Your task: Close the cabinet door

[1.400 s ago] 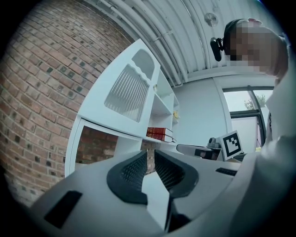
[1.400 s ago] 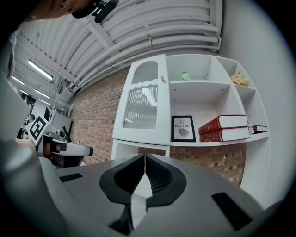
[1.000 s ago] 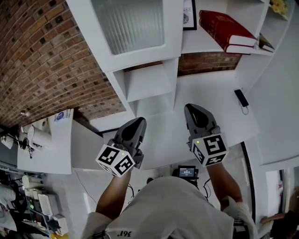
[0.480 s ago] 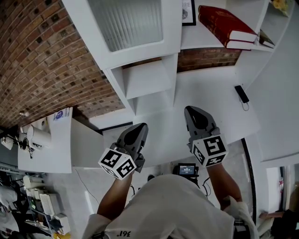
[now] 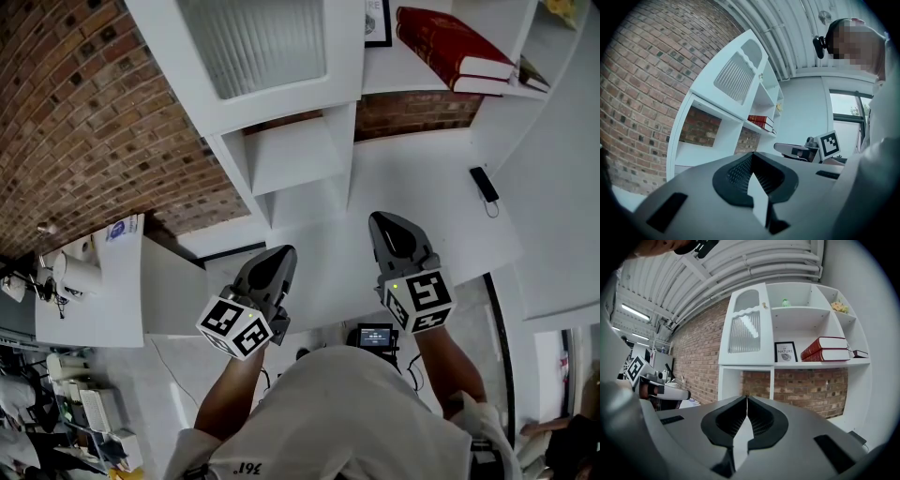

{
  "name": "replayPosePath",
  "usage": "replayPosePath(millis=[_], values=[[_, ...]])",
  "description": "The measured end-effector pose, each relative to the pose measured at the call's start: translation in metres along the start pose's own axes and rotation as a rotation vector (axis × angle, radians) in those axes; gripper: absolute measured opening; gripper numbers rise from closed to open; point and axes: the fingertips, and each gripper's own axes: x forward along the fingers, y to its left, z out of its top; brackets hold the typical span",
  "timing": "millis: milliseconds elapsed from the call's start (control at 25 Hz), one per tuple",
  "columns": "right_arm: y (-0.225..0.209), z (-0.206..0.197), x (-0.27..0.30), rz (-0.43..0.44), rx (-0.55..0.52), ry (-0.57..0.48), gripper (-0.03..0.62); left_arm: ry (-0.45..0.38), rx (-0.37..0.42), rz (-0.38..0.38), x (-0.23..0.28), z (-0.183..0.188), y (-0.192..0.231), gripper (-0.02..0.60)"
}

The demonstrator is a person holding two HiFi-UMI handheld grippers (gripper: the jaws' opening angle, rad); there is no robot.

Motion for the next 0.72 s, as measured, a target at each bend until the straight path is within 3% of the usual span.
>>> replayPosePath(millis=[720], values=[[-0.0014,-0.0072,-0.0045,-0.011,-0.003,0.019,0.028,0.021,0.000,-0.018,0.0014,-0.0065,-0.0036,0.008]])
